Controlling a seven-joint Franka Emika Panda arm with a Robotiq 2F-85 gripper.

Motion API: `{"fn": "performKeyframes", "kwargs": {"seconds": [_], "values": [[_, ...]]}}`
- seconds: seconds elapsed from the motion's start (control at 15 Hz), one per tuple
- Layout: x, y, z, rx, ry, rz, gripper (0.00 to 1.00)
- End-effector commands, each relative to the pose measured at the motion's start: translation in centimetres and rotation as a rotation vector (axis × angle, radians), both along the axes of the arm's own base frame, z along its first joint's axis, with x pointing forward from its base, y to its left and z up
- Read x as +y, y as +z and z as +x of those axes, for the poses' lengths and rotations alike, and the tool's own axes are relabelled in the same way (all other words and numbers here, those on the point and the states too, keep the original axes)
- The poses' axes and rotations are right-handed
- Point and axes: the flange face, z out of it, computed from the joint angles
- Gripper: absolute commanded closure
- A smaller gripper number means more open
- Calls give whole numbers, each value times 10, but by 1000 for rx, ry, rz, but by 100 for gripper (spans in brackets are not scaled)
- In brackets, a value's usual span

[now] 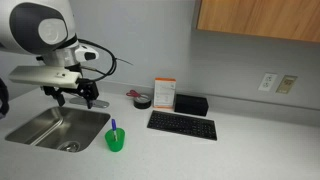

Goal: Put the marker on the table

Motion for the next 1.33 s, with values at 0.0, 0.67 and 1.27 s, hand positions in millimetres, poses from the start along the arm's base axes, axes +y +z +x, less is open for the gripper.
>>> {"fn": "performKeyframes", "kwargs": {"seconds": [0.0,0.67,1.27], "values": [[0,0,0,2,0,0,0],[-8,-8,8,12,-20,-9,0],[-58,-65,38,67,-112,-43,0]]}}
